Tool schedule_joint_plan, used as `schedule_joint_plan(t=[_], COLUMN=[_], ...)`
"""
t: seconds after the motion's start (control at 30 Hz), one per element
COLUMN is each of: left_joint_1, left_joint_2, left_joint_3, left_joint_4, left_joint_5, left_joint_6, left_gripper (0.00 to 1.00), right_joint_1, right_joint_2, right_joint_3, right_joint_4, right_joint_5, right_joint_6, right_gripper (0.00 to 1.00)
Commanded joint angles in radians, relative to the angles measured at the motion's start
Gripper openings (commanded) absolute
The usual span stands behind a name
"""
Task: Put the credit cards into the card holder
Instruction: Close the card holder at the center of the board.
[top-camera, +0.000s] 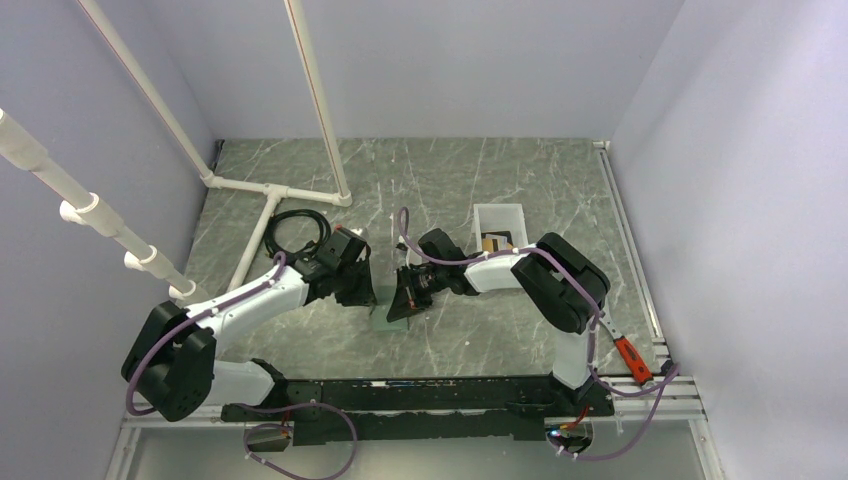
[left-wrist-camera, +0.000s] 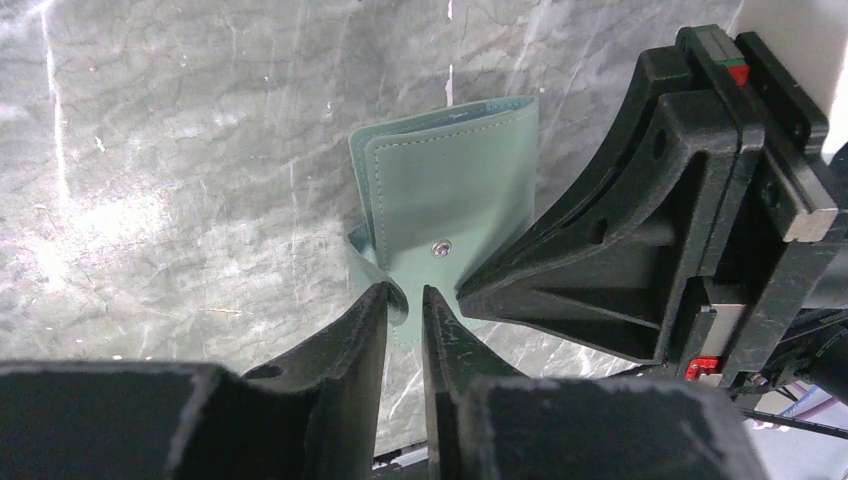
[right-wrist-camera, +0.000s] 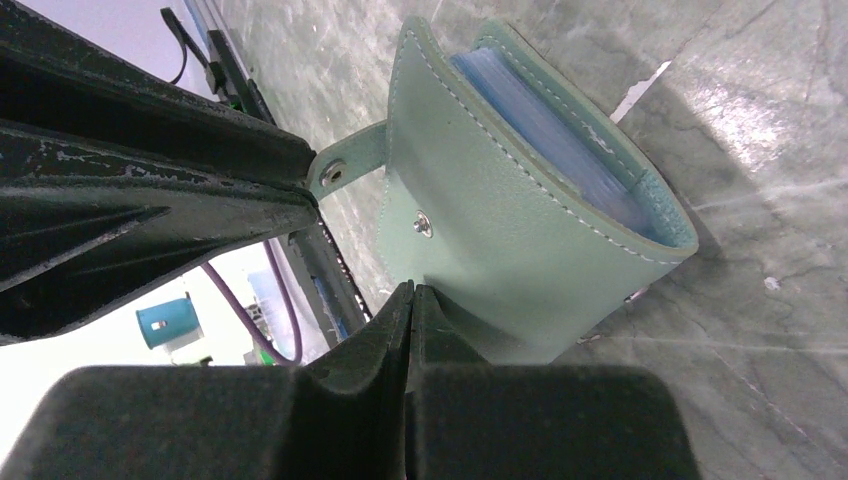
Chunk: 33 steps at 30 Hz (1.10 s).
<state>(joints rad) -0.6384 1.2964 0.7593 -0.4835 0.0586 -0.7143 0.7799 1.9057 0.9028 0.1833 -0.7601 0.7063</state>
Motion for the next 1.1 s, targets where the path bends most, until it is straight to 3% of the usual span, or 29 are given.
schedule_joint_plan(t=[0.0,0.1,0.23,0.53,0.83,1.07], left_joint_1=[-0.003,-0.003,-0.003,-0.003,-0.002,-0.003], left_joint_2=[-0.015,-0.007,-0.011,-0.007,-0.008,0.004], left_joint_3=[0.028,0.03,0.029,0.026,0.024,0.021], left_joint_4=[-0.015,-0.021,-0.021,-0.03,-0.036,-0.035], left_joint_5=[-0.008,-0.013,-0.021,-0.028,-0.038,-0.039], left_joint_6=[0.015,0.021,0.019,0.022,0.023,0.029], left_gripper=[0.26,0.27,0.14,0.27,0.18,0.26], right_joint_1=[0.004,0.006,0.005,0.008,0.01,0.012], right_joint_2=[0.041,0.041,0.041,0.041,0.039,0.038], right_joint_3=[0.005,0.007,0.008,0.006,0.005,0.005], right_joint_4=[-0.037,-0.038,-0.039,-0.035,-0.029,-0.033], right_joint_5=[0.11,0.111,0.111,0.111,0.111,0.113], right_joint_6=[-0.048,-0.048,-0.049,-0.047,-0.044,-0.045], right_gripper=[0.0,0.0,0.0,0.0,0.0,0.0])
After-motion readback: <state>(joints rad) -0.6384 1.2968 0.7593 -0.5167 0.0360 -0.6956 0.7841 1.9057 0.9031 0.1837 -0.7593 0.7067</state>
